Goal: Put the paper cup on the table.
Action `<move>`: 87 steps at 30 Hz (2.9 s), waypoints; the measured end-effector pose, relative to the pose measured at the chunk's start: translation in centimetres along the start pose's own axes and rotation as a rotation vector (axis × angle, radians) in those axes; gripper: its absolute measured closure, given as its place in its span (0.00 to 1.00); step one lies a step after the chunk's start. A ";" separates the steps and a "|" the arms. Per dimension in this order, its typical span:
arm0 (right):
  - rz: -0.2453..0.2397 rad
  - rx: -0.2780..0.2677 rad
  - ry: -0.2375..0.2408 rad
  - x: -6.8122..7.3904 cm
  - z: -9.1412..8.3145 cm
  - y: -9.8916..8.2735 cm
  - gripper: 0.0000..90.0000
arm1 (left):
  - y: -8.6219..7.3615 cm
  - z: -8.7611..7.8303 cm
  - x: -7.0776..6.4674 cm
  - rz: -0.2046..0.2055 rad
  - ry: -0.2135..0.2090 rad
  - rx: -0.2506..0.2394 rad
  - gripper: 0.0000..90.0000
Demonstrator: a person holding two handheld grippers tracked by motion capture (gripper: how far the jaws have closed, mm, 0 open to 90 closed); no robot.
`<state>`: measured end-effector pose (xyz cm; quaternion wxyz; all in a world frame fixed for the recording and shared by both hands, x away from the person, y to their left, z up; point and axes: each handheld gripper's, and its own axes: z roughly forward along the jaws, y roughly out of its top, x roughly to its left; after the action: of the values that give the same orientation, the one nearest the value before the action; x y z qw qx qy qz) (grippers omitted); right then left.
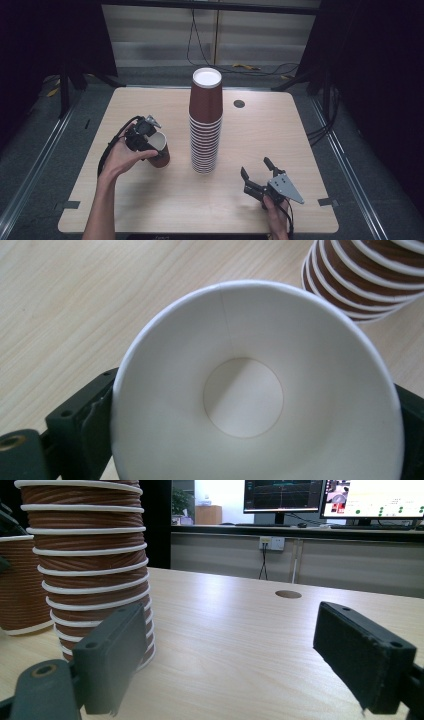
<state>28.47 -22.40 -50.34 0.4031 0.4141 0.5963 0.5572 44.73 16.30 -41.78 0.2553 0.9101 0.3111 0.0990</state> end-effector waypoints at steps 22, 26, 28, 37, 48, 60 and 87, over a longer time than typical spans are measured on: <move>0.003 0.001 -0.001 0.0 0.0 0.0 0.15 | -2.8 1.2 0.2 -0.033 0.039 -0.206 0.04; 0.004 0.002 -0.001 0.0 0.0 0.0 0.15 | -3.1 1.6 0.1 -0.033 0.067 -0.197 0.05; 0.004 0.002 -0.001 0.0 0.0 0.0 0.15 | -3.4 1.6 0.1 -0.050 0.045 -0.199 0.06; 0.004 0.005 -0.001 0.0 0.0 0.0 0.15 | -4.8 1.6 0.0 -0.078 0.058 -0.238 0.11; 0.004 0.006 -0.002 0.0 0.0 0.0 0.15 | -6.8 1.8 -0.3 -0.101 0.062 -0.284 0.14; 0.004 0.006 -0.003 0.0 0.0 0.0 0.15 | -9.1 2.7 -0.3 -0.179 0.060 -0.317 0.17; 0.006 0.007 -0.003 0.0 0.1 0.0 0.15 | -13.7 0.2 -5.7 -0.272 0.158 -0.622 0.18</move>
<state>28.53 -22.39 -50.32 0.4010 0.4181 0.5965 0.5555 33.20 21.95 -49.33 0.5064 0.7284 0.4034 0.2241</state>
